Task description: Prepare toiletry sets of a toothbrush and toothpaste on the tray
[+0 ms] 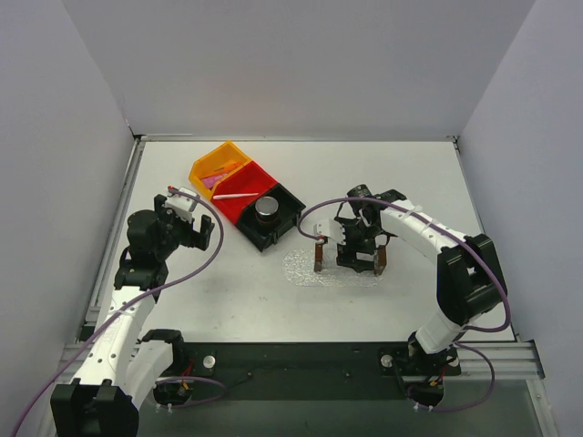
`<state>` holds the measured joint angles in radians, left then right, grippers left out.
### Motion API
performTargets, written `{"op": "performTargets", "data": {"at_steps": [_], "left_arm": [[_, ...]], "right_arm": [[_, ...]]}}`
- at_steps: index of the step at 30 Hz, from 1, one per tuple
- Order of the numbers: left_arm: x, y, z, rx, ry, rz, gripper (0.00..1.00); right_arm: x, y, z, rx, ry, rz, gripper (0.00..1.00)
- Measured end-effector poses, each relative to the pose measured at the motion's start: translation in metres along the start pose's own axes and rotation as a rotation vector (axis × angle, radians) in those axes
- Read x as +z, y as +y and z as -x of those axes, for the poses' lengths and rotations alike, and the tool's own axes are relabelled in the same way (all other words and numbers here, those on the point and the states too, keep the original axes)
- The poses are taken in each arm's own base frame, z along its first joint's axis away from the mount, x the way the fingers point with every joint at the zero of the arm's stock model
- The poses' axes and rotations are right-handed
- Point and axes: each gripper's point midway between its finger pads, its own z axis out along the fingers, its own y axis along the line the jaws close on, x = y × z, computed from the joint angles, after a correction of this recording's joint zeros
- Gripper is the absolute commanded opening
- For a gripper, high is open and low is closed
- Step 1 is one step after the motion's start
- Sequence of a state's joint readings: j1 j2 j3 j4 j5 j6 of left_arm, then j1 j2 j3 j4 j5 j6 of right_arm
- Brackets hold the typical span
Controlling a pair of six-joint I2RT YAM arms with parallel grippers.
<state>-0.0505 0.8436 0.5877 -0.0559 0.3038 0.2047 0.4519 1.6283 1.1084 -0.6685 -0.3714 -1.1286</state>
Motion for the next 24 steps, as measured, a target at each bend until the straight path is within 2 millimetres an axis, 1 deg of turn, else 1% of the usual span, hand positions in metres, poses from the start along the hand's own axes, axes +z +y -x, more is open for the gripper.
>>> {"op": "performTargets", "data": {"at_steps": [3,9,18,24], "left_arm": [[0.0,0.0,-0.0002,0.0,0.0,0.0,0.97],[0.0,0.0,-0.0002,0.0,0.0,0.0,0.97],[-0.0008,0.0001,0.0008,0.003,-0.004,0.001,0.97],[-0.0009,0.0,0.0008,0.004,-0.004,0.001,0.97]], "right_arm": [[0.0,-0.0001,0.0,-0.001,0.001,-0.001,0.86],[0.0001,-0.0003,-0.001,-0.002,0.008,-0.003,0.8],[0.0079,0.0065,-0.0072,-0.014,0.029,0.008,0.74],[0.0075,0.0083,-0.0078,-0.029,0.033,0.003,0.71]]}}
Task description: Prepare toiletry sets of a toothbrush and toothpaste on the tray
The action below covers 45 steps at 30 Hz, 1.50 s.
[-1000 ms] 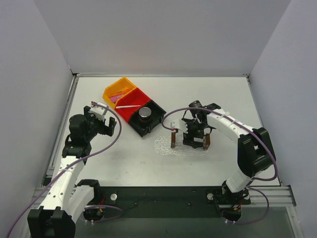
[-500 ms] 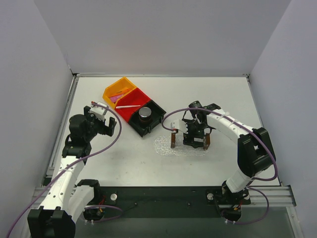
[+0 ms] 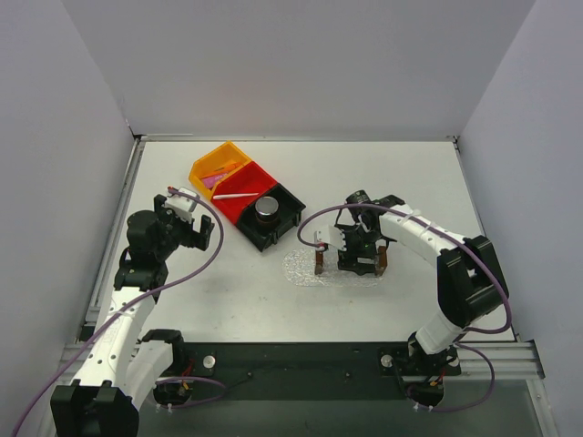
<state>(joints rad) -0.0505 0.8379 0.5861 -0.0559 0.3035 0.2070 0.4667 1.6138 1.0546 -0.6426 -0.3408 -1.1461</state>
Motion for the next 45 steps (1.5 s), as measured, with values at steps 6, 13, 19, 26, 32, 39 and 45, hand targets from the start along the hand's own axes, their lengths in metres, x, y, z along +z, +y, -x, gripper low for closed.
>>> {"op": "performTargets", "data": {"at_steps": [6,13,19,26,32,39,45], "left_arm": [[0.0,0.0,0.0,0.001,0.0,0.0,0.97],[0.0,0.0,0.0,0.008,0.0,0.0,0.97],[-0.001,0.0,0.001,0.009,-0.003,0.0,0.97],[-0.001,0.0,0.001,0.01,-0.005,0.001,0.97],[-0.001,0.0,0.001,0.012,-0.005,0.001,0.97],[-0.001,0.0,0.001,0.013,-0.005,0.001,0.97],[-0.001,0.001,0.001,0.015,-0.005,0.001,0.97]], "right_arm": [[0.0,0.001,0.0,-0.015,0.0,-0.001,0.72],[0.001,0.001,0.0,-0.018,0.002,-0.002,0.8],[0.002,0.002,-0.002,-0.009,0.01,-0.005,0.84],[0.002,0.0,-0.002,0.01,0.01,-0.014,0.93],[-0.005,-0.002,0.001,0.021,0.001,-0.042,0.95],[-0.013,-0.006,0.004,0.029,-0.01,-0.073,0.96],[-0.031,-0.011,0.012,0.046,-0.042,-0.129,0.97]]}}
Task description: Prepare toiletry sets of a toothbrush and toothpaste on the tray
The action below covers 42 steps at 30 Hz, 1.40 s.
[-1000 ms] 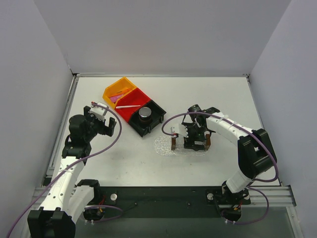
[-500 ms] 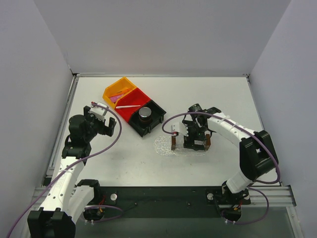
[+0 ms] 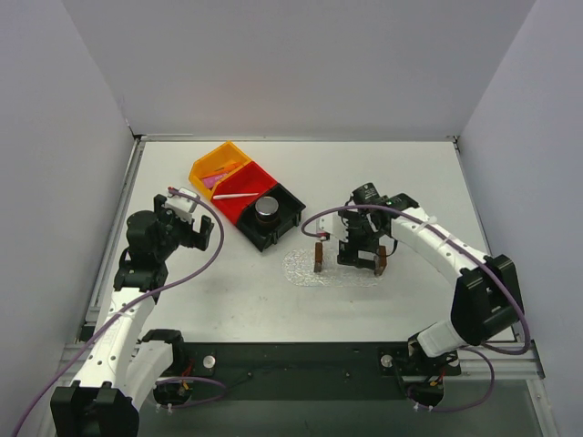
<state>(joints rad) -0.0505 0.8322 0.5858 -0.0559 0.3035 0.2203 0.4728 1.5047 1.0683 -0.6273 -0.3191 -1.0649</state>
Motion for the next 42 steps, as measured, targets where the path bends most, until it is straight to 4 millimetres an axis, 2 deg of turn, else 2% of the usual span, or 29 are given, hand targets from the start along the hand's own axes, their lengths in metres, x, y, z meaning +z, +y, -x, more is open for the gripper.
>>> {"op": "performTargets", "data": {"at_steps": [8,17,22,26,31,39,42], "left_arm": [[0.01,0.002,0.001,-0.007,0.036,-0.016,0.98],[0.04,0.012,0.013,-0.006,0.087,-0.046,0.97],[0.058,0.011,0.024,-0.021,0.107,-0.104,0.97],[0.067,0.007,0.029,-0.034,0.112,-0.148,0.97],[0.078,-0.018,0.034,-0.05,0.133,-0.232,0.97],[0.103,-0.073,0.035,-0.056,0.205,-0.362,0.98],[0.113,-0.093,0.031,-0.039,0.236,-0.382,0.97]], "right_arm": [[-0.047,-0.009,0.027,0.089,-0.125,-0.123,0.97],[-0.096,0.008,0.048,0.219,-0.294,-0.2,0.95],[-0.107,0.013,0.049,0.33,-0.33,-0.217,0.94],[-0.116,0.017,0.05,0.422,-0.359,-0.232,0.98],[-0.126,0.02,0.037,0.528,-0.381,-0.287,1.0],[-0.143,0.0,0.003,0.764,-0.392,-0.411,1.0],[-0.144,-0.002,0.002,0.783,-0.398,-0.417,1.0]]}}
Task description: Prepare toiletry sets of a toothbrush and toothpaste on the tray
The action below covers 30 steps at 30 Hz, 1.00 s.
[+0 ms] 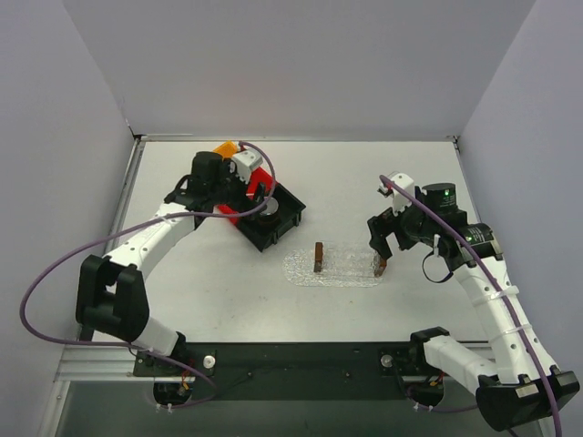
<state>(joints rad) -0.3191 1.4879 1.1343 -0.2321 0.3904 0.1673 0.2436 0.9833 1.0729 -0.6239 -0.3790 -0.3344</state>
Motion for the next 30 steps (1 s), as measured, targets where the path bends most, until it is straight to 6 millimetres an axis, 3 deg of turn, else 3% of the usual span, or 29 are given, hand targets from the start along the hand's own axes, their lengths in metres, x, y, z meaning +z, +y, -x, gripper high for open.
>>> {"op": "performTargets", "data": {"at_steps": [5,11,24,30], "left_arm": [[0.03,-0.016,-0.009,0.02,0.064,-0.009,0.97],[0.056,-0.01,-0.023,0.025,0.131,0.038,0.97],[0.075,-0.009,-0.039,0.043,0.189,0.085,0.97],[0.08,-0.007,-0.045,0.047,0.21,0.105,0.78]], "right_arm": [[0.002,0.001,-0.003,0.015,0.003,0.001,1.0],[-0.002,0.002,-0.006,0.015,-0.009,-0.011,1.0],[0.001,0.003,-0.018,0.018,0.01,-0.015,1.0],[0.003,0.004,-0.022,0.016,0.018,-0.012,1.0]]}}
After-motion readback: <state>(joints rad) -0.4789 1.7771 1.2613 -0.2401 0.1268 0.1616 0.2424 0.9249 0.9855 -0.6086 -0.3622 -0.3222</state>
